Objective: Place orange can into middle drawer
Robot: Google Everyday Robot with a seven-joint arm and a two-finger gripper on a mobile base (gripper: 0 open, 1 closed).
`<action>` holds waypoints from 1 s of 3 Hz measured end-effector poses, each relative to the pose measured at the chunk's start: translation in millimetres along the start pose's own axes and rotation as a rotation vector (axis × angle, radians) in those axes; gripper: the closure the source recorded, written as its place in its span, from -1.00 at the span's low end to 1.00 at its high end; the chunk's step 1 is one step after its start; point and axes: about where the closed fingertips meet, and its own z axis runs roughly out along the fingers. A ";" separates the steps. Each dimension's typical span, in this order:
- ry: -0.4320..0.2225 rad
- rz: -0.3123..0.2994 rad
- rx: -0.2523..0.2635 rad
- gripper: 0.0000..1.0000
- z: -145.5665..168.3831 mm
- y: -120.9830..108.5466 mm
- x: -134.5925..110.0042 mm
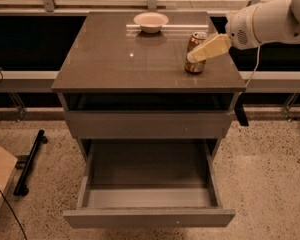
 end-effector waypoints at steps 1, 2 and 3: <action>-0.017 0.057 0.012 -1.00 18.6 -20.1 5.2; -0.011 0.103 0.005 -1.00 38.3 -32.7 15.5; 0.001 0.149 -0.008 -1.00 57.7 -40.1 26.7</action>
Offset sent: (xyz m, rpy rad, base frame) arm 0.0717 -0.0181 -0.0413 0.1099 0.0868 -0.0860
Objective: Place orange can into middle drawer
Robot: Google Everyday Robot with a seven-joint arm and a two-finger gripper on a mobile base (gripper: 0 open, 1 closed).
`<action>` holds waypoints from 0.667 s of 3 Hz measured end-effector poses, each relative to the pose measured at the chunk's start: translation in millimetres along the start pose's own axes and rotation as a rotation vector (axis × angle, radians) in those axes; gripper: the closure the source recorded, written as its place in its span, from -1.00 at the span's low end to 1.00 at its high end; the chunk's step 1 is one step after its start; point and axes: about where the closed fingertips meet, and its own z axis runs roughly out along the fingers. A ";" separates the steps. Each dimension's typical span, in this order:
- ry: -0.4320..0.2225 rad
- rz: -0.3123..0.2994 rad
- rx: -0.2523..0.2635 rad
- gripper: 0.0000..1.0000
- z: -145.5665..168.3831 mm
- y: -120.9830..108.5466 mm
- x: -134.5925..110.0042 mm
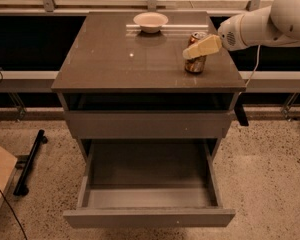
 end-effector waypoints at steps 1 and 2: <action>0.015 0.028 -0.020 -1.00 15.6 -2.4 7.1; 0.019 0.039 -0.053 -0.61 27.0 1.1 10.8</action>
Offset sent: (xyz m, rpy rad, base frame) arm 0.0179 0.0133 -0.0289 0.0444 0.0763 0.0414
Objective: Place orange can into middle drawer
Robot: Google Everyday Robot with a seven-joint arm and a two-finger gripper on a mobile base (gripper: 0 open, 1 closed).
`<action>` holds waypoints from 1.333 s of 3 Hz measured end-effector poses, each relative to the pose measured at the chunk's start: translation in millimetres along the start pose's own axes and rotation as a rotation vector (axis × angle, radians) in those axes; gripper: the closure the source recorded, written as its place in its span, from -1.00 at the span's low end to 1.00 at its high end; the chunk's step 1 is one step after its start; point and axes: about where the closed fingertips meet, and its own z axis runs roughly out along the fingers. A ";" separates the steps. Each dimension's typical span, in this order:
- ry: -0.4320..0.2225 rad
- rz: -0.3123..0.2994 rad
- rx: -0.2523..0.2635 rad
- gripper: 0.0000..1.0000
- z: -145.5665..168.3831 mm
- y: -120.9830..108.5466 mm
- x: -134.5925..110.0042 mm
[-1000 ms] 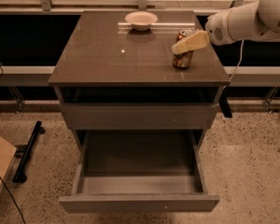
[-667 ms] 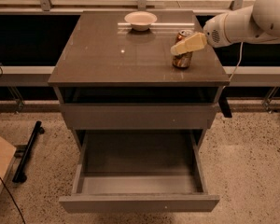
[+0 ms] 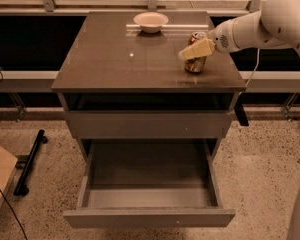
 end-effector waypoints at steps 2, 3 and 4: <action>-0.014 -0.037 -0.040 0.29 -1.7 16.8 -5.6; -0.008 -0.141 -0.057 0.78 -22.9 43.0 -22.6; -0.035 -0.264 -0.055 1.00 -57.8 82.0 -48.4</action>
Offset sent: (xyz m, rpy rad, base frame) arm -0.0252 0.0149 0.0205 -0.0081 -0.0511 0.0853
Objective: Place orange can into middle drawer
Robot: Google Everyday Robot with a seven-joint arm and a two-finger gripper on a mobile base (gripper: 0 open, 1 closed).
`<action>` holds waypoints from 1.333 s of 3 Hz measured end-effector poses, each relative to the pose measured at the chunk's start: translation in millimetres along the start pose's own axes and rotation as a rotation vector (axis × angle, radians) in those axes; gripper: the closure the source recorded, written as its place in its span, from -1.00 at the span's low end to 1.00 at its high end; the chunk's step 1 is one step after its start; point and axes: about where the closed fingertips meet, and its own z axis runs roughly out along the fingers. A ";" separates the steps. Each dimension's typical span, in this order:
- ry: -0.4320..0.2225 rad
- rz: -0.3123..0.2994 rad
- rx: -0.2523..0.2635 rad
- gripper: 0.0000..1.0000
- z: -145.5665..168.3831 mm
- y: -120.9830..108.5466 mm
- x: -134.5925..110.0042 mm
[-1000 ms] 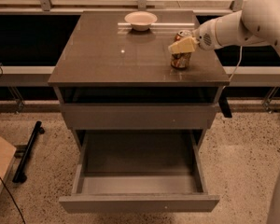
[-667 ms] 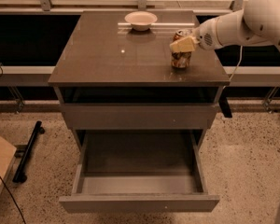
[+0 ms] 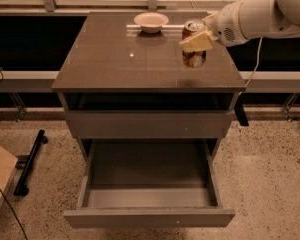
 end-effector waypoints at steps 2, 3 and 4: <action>-0.020 -0.092 -0.038 1.00 -19.3 54.6 -32.2; -0.018 -0.108 -0.058 1.00 -13.4 58.4 -34.5; -0.046 -0.108 -0.138 1.00 -1.2 82.1 -25.4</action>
Offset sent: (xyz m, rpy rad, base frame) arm -0.0417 0.0261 0.0200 -0.0261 -0.0438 0.0633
